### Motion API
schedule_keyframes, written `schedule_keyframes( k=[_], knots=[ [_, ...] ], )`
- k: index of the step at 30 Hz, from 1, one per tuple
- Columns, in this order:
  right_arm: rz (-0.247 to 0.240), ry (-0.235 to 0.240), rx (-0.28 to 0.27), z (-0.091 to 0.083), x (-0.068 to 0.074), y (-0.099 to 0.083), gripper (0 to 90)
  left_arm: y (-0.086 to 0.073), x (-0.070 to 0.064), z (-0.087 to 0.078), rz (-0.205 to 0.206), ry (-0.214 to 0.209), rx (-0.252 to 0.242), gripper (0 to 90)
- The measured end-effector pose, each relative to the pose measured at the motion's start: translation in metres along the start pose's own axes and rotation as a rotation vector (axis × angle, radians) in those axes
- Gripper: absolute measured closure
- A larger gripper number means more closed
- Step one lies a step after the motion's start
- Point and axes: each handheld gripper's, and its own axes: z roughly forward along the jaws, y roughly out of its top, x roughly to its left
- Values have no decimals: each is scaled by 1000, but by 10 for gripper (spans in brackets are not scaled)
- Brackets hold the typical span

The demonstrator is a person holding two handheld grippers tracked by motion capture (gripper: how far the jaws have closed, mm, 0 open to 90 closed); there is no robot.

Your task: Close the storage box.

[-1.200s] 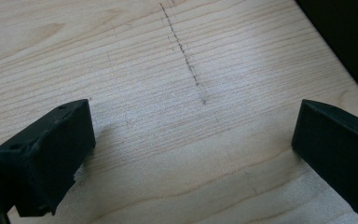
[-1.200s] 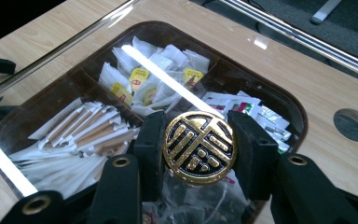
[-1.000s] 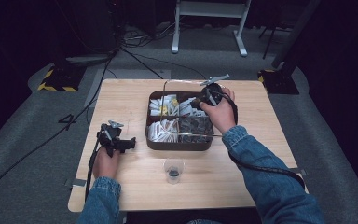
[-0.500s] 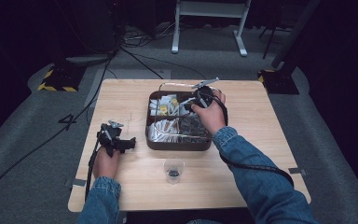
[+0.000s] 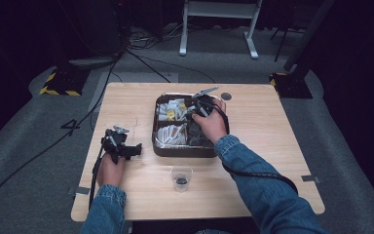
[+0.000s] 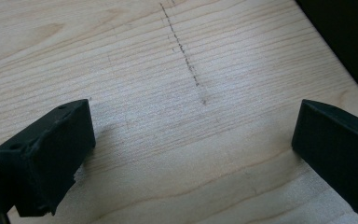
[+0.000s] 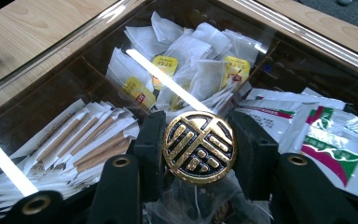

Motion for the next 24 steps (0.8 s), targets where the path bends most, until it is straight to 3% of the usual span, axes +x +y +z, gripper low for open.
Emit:
schedule_keyframes(
  k=[15,24],
  knots=[
    [-36,14,22,20,8,-3,587,0,0,0,-1,-1,1,0],
    [-37,7,24,24,6,-1,587,0,0,0,0,-1,1,0]
  ],
)
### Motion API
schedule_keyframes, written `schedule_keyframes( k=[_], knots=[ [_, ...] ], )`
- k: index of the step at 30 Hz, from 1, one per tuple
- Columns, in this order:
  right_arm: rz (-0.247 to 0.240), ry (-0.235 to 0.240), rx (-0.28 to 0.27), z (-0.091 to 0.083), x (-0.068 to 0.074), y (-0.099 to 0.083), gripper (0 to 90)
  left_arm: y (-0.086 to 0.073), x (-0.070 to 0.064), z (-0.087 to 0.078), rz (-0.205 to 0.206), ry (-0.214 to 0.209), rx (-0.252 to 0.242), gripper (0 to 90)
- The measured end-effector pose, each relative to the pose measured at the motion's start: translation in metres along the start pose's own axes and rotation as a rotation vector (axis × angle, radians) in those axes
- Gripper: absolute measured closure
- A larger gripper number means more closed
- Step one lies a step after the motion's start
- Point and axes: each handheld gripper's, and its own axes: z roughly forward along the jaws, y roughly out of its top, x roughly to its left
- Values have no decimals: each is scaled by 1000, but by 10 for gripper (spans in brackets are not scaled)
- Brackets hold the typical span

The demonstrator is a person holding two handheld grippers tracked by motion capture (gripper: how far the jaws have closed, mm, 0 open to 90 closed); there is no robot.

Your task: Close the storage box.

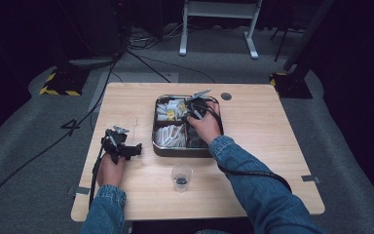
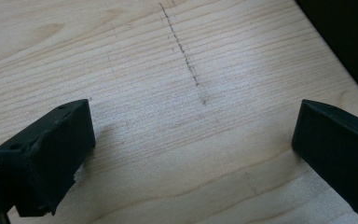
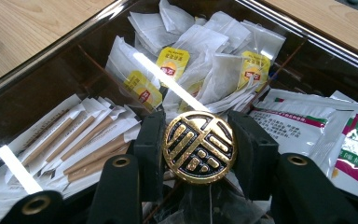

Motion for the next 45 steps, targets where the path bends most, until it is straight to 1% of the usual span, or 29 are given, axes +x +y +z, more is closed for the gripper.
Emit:
schedule_keyframes(
  k=[5,9,14,16,20,27,31,37,45],
  knots=[
    [-1,-4,-2,2,-2,0,587,0,0,0,0,0,0,0],
    [2,-3,9,4,-5,0,587,0,0,0,0,0,0,0],
    [-11,-13,4,4,-2,0,587,0,0,0,0,0,0,0],
    [-24,-24,6,4,0,-1,586,0,0,0,0,0,0,0],
    [-9,-8,6,4,-2,-1,586,0,0,0,1,0,-1,0],
    [-6,-2,4,4,-3,-1,584,0,0,0,0,0,0,0],
    [7,1,-3,4,-3,-2,578,0,0,0,3,0,-1,0],
    [26,26,-31,-1,-4,1,477,0,0,0,3,-1,-2,0],
    [24,37,-83,-16,-6,3,407,0,0,0,5,-2,-1,0]
  ],
)
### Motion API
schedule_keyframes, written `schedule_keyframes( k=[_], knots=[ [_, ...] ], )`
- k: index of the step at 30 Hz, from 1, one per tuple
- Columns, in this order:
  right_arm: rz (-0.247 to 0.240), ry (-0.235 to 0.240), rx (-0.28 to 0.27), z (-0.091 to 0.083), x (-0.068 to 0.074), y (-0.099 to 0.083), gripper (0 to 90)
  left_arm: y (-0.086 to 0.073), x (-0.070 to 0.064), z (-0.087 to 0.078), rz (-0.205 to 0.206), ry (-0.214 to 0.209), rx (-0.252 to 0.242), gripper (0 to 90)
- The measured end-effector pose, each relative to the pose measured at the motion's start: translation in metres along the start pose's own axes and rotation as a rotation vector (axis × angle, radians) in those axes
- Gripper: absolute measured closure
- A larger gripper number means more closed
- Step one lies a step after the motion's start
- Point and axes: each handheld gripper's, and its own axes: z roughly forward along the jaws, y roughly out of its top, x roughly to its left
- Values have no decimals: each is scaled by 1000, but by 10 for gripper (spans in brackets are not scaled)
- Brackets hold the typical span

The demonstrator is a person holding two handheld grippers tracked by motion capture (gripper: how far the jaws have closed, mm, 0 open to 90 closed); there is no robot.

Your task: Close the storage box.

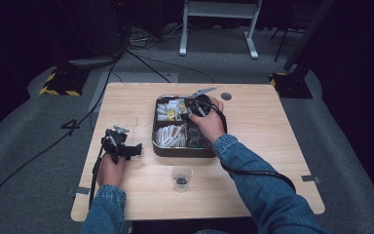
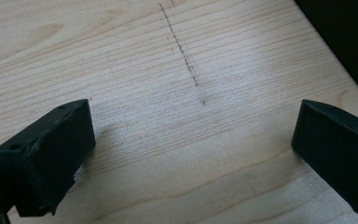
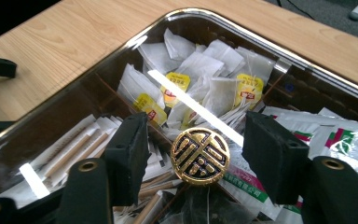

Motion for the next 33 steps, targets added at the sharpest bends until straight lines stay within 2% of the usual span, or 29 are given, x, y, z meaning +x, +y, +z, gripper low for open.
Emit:
schedule_keyframes(
  k=[6,15,20,26,28,33],
  knots=[
    [-32,11,-32,-22,-2,2,380,-1,-1,0,-2,1,-1,0],
    [-71,12,-77,-73,-21,-8,358,-2,-1,-1,-1,-5,0,0],
    [-64,4,-101,-103,-37,-23,352,-2,-2,-2,3,-6,1,0],
    [-23,-17,-119,-135,-57,-41,326,-2,-2,-2,2,-5,1,0],
    [-37,-29,-107,-141,-63,-46,290,-2,-2,-2,2,-5,1,0],
    [-33,-32,-89,-152,-75,-61,272,-2,-2,-2,3,-5,2,0]
  ],
)
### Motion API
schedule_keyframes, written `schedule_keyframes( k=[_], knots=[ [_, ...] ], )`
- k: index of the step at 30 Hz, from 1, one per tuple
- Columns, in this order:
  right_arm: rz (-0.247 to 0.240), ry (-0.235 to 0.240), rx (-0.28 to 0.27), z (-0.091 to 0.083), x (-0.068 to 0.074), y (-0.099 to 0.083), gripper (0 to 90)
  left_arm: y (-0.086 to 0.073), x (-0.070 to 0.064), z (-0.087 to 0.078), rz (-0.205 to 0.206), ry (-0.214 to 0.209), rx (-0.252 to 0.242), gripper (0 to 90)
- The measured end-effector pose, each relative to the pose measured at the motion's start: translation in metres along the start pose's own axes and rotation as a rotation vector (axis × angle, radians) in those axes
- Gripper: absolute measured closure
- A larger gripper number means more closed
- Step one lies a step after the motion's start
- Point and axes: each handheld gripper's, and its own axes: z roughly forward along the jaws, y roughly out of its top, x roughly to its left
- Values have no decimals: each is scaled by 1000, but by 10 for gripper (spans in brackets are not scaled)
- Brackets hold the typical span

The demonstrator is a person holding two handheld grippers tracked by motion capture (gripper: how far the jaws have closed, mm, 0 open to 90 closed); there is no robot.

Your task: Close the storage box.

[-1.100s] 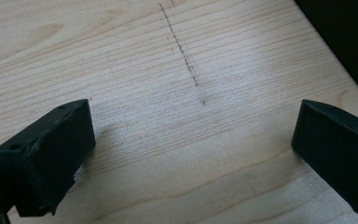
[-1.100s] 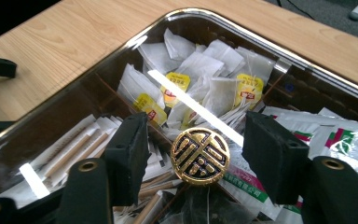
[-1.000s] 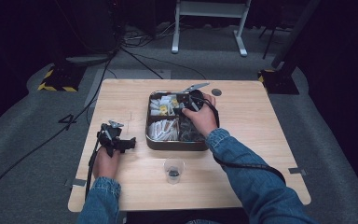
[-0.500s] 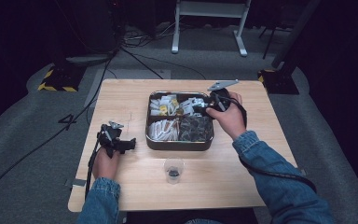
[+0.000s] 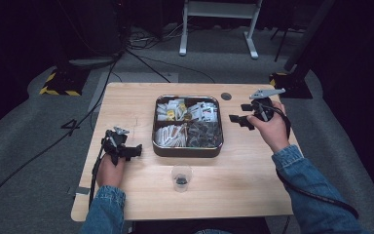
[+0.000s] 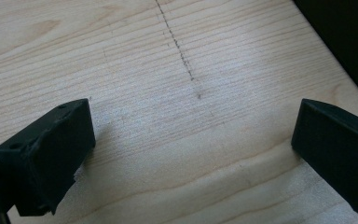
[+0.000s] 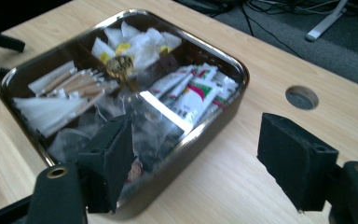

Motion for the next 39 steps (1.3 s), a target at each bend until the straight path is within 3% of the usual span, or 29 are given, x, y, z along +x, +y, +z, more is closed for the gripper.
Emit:
schedule_keyframes(
  k=[7,10,20,22,25,31,35,39],
  knots=[
    [-18,8,-32,-16,-13,-32,242,0,-1,0,-5,6,1,0],
    [-41,-15,-10,-17,-21,-51,238,0,-1,0,-5,8,1,0],
    [14,-48,8,-19,-38,-103,227,1,-1,1,-8,9,-2,0],
    [7,-53,39,-18,-42,-108,223,1,-1,1,-8,8,-2,0],
    [23,-70,36,-20,-45,-116,222,1,-1,1,-8,8,-2,0],
    [37,-88,84,-8,-50,-137,224,1,-1,1,-8,8,-2,0],
    [54,-102,61,-5,-56,-146,236,1,-1,1,-8,6,-2,0],
    [110,-101,57,-2,-65,-158,224,1,-1,1,-8,7,-2,0]
  ],
)
